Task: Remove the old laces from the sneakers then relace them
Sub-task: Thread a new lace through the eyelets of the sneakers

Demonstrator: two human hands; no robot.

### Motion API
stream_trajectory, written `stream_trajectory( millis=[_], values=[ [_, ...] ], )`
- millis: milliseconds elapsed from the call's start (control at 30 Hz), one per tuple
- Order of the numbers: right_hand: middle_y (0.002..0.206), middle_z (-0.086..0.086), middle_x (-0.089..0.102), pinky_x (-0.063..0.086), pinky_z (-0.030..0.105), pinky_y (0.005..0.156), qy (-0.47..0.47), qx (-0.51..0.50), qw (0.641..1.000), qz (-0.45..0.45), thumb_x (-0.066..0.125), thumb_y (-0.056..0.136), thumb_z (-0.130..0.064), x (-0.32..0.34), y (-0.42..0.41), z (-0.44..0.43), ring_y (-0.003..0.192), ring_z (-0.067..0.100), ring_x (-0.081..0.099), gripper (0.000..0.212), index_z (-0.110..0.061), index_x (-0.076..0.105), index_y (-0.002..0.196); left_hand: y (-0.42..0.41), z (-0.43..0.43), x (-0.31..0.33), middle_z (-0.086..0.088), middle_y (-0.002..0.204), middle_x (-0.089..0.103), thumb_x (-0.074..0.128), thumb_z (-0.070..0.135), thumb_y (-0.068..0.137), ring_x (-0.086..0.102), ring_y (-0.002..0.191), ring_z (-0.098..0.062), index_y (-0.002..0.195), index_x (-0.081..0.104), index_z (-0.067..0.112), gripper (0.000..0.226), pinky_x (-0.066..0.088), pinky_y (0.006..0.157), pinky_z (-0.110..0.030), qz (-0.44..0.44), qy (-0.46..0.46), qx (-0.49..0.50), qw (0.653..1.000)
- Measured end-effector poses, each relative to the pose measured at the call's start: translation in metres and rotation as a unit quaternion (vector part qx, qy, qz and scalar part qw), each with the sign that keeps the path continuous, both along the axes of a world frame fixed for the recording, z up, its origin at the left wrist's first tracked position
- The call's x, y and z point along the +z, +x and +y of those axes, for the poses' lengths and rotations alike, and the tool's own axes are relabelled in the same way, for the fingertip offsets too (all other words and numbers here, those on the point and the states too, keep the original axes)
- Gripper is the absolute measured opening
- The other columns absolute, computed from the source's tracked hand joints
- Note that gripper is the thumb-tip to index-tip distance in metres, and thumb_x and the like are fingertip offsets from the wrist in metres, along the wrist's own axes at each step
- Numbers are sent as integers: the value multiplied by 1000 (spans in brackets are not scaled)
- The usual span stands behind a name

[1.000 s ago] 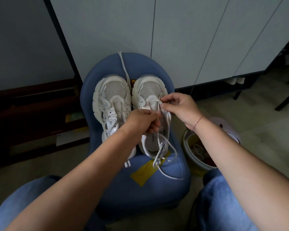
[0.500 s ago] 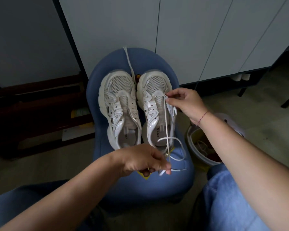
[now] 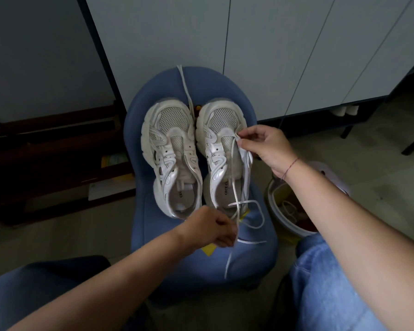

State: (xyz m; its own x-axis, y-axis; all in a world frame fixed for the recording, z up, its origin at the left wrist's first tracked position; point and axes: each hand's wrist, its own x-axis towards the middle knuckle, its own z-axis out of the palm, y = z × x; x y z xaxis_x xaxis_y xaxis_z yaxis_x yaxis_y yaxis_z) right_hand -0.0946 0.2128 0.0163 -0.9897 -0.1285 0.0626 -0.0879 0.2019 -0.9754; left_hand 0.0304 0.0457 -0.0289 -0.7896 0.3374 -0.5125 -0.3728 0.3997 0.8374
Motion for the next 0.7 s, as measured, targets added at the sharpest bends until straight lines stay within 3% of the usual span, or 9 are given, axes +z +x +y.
stream_trajectory(
  millis=[100, 167, 233, 333, 433, 567, 700],
  values=[
    [91, 0, 70, 53, 19, 73, 2, 1, 1000, -2, 72, 80, -5, 0, -1, -1, 85, 12, 65, 18, -21, 69, 88, -8, -4, 16, -19, 83, 73, 64, 18, 94, 70, 69, -19, 94, 73, -5, 25, 60, 71, -26, 65, -51, -11, 997],
    [89, 0, 69, 53, 18, 71, -4, 2, 1000, -2, 72, 80, -4, 0, -1, -2, 83, 11, 63, 18, -21, 68, 87, -13, -4, 33, -17, 75, 72, 63, 21, 95, 67, 56, -15, 87, 72, -2, 26, 58, 57, -23, 129, -61, 21, 990],
    [89, -2, 69, 52, 18, 71, -9, 3, 1000, -1, 72, 80, -4, 0, -1, -2, 83, 11, 63, 19, -21, 69, 86, -22, -2, 47, -8, 59, 67, 61, 19, 97, 58, 42, -10, 85, 70, 3, 22, 47, 43, -19, 204, -36, 94, 974],
    [93, -2, 70, 53, 19, 75, 1, 5, 1000, -3, 72, 81, -7, 1, -1, 0, 88, 11, 66, 18, -23, 69, 88, -43, 1, 60, -2, 57, 61, 59, 17, 98, 52, 41, -10, 90, 68, 9, 15, 41, 42, -18, 266, 30, 198, 943],
    [95, -1, 71, 53, 18, 75, -3, 4, 1000, -10, 73, 80, -8, 1, -1, 1, 91, 13, 67, 18, -24, 70, 89, -62, 8, 60, -7, 63, 60, 54, 17, 101, 53, 41, -11, 98, 66, 7, 16, 42, 41, -21, 237, 59, 220, 944],
    [95, 0, 71, 53, 17, 76, 6, -2, 1000, -11, 71, 82, -7, 1, -2, 1, 91, 13, 67, 17, -22, 69, 91, -74, 25, 60, -5, 55, 61, 49, 19, 103, 53, 36, -11, 84, 62, 4, 28, 39, 36, -19, 178, 87, 207, 958],
    [96, 0, 72, 52, 18, 78, 7, -3, 1000, -11, 74, 80, -10, 0, -4, 1, 93, 13, 67, 17, -24, 70, 88, -82, 34, 62, -12, 57, 62, 41, 13, 105, 54, 33, -12, 94, 58, -6, 28, 40, 34, -19, 140, 91, 228, 959]
  ],
)
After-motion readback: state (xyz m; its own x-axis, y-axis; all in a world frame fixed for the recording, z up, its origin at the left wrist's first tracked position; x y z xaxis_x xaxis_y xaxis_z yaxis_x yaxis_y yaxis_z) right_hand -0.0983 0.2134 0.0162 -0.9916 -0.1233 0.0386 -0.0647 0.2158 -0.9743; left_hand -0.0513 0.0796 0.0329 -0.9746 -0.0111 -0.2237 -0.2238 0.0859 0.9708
